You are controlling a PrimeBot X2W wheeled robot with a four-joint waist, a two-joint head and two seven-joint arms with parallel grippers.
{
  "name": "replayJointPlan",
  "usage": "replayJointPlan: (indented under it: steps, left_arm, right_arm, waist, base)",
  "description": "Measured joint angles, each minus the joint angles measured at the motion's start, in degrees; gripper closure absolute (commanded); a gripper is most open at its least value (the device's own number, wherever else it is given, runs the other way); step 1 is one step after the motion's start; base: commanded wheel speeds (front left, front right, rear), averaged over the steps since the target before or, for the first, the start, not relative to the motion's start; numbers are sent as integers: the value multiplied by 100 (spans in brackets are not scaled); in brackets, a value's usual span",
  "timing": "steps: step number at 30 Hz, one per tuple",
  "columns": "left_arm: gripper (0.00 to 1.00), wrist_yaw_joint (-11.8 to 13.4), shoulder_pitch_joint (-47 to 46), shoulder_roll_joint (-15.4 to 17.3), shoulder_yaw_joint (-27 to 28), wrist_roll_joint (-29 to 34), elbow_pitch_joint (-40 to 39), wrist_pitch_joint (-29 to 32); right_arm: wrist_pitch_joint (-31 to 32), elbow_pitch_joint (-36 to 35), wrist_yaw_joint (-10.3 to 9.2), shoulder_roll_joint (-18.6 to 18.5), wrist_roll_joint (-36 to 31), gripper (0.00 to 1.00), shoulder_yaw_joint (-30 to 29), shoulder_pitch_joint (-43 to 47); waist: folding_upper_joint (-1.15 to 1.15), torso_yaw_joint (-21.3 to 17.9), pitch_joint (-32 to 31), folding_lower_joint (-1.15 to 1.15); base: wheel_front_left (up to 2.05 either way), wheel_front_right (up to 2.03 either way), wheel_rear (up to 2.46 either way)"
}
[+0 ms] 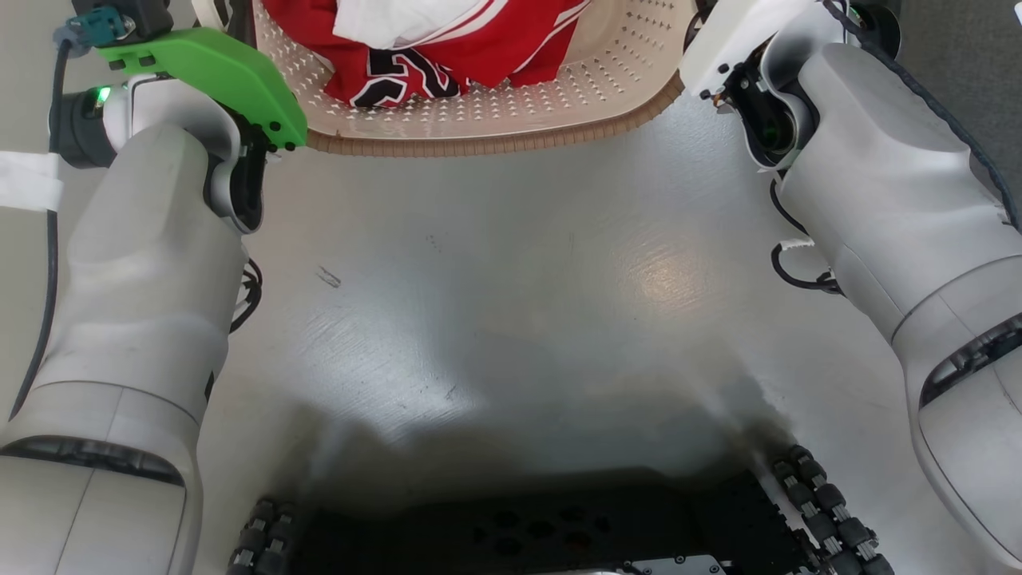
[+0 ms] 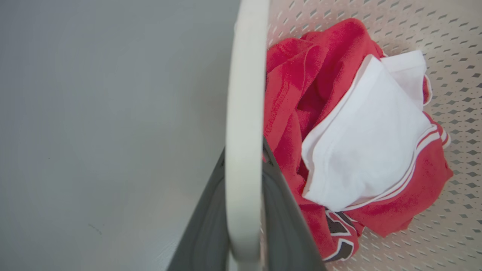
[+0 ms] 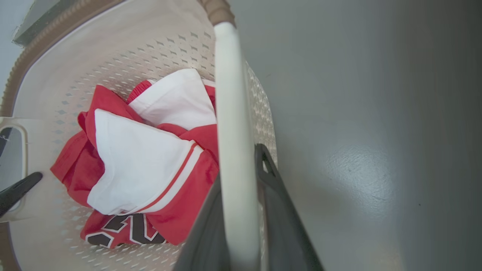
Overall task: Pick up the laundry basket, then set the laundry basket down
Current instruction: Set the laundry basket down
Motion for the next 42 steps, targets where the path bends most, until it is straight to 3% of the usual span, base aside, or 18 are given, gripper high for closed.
replayJointPlan:
  steps: [17, 18, 19, 20, 21, 22, 23, 42]
  left_arm:
    - [100, -21, -178, -57, -3, 7, 200, -96]
    - [100, -22, -188, -60, -4, 8, 210, -102]
    - [100, -24, -198, -65, -4, 8, 223, -103]
    - [88, -25, -204, -66, -4, 8, 237, -103]
    - [63, -25, -205, -65, -2, 8, 255, -103]
    - [11, -25, -205, -58, 5, 8, 278, -114]
    - [0, -24, -207, -34, 21, 7, 302, -145]
    - [0, -127, -264, 9, 44, 5, 584, -203]
  right_arm:
    - [-99, 92, 46, 10, 0, 100, -15, -94]
    - [-99, 97, 47, 11, 0, 82, -15, -94]
    - [-100, 101, 48, 11, 0, 73, -15, -96]
    - [-103, 101, 52, 11, 0, 62, -18, -100]
    - [-129, 101, 70, 5, 0, 52, -23, -108]
    - [-155, 103, 102, -3, 0, 7, -30, -122]
    - [-156, 104, 109, -7, 1, 0, -35, -149]
    - [-208, 157, 108, -10, 26, 0, -65, -150]
  waist:
    - [0, 17, 153, 0]
    - [0, 16, 156, 0]
    - [0, 15, 160, 0]
    - [0, 14, 162, 0]
    - [0, 13, 164, 0]
    - [0, 13, 165, 0]
    - [0, 12, 167, -1]
    - [0, 21, 25, 0]
  base:
    - [0, 0, 0]
    - [0, 0, 0]
    - [0, 0, 0]
    - [0, 0, 0]
    - [0, 0, 0]
    - [0, 0, 0]
    - [0, 0, 0]
    - [0, 0, 0]
